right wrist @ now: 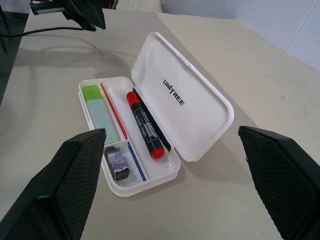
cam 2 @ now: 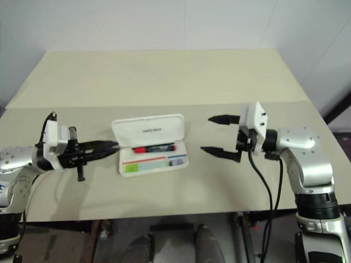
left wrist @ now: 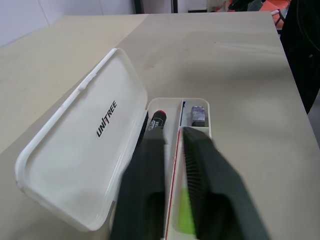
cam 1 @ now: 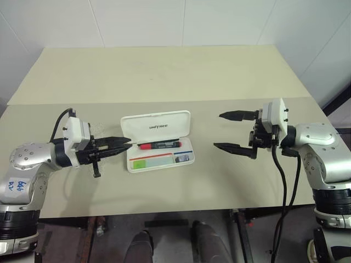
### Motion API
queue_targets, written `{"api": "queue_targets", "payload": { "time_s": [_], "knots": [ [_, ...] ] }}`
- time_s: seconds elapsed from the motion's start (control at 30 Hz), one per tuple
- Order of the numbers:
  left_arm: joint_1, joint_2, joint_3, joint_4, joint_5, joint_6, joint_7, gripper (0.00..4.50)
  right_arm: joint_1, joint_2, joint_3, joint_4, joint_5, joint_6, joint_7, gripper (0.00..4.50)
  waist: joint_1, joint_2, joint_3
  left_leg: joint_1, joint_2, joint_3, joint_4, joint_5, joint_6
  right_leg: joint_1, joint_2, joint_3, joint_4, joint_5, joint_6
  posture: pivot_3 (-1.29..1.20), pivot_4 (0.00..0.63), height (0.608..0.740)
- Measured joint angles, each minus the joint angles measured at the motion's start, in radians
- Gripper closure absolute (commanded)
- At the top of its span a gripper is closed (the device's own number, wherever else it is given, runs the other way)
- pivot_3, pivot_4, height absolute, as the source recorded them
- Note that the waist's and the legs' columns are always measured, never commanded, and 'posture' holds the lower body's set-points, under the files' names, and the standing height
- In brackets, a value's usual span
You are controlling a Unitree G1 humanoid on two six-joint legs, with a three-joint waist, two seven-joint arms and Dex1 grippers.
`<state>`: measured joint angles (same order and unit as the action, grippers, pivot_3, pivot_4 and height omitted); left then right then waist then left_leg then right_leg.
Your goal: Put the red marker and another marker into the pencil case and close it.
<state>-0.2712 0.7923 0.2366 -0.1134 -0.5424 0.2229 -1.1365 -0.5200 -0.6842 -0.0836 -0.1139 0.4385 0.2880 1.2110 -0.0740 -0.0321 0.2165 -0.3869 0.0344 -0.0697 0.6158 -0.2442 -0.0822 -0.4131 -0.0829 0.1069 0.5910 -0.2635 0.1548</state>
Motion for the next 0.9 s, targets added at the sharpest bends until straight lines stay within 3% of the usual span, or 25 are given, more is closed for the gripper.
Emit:
{"api": "queue_targets", "payload": {
  "time_s": [0.13, 0.27, 0.43, 0.73, 0.9],
  "knots": [
    [-0.037, -0.042, 0.005, 0.004, -0.006, -0.002, 0.05, 4.44, -0.002, 0.0, 0.004, 0.003, -0.01, -0.006, -0.003, 0.0, 0.002, 0.0, 0.0, 0.0, 0.0, 0.0, 0.0, 0.0, 0.0, 0.0, 0.0, 0.0, 0.0, 0.001, 0.001, 0.0, 0.15, 0.74],
    [-0.169, -0.116, 0.056, 0.055, -0.019, 0.033, 0.223, 4.44, -0.002, 0.001, 0.019, 0.001, -0.017, -0.007, -0.016, 0.0, 0.016, 0.0, 0.0, 0.0, 0.0, 0.0, 0.002, 0.0, 0.0, 0.0, 0.0, 0.0, 0.001, 0.005, 0.01, 0.0, 0.15, 0.74],
    [-0.255, -0.13, 0.101, 0.14, -0.005, 0.048, 0.352, 4.44, 0.0, 0.001, 0.034, 0.0, -0.017, -0.006, -0.031, 0.0, 0.019, 0.0, 0.0, 0.0, 0.0, 0.0, 0.002, 0.0, 0.0, 0.0, 0.0, 0.0, 0.0, 0.006, 0.01, 0.0, 0.15, 0.74],
    [-0.286, -0.143, -0.001, 0.343, 0.143, 0.04, 0.422, 4.44, 0.004, 0.001, 0.035, -0.004, -0.017, -0.006, -0.053, 0.0, 0.021, -0.001, 0.0, 0.0, 0.0, 0.0, 0.001, 0.0, 0.0, 0.0, 0.0, 0.0, 0.0, 0.006, 0.01, 0.0, 0.15, 0.74],
    [-0.29, -0.151, -0.057, 0.371, 0.158, 0.087, 0.4, 4.44, 0.009, 0.001, 0.035, -0.012, -0.016, -0.005, -0.062, 0.0, 0.02, -0.001, 0.0, -0.001, 0.0, 0.0, 0.001, 0.0, 0.0, 0.0, 0.0, 0.0, 0.0, 0.006, 0.01, 0.0, 0.15, 0.74]
  ]
}}
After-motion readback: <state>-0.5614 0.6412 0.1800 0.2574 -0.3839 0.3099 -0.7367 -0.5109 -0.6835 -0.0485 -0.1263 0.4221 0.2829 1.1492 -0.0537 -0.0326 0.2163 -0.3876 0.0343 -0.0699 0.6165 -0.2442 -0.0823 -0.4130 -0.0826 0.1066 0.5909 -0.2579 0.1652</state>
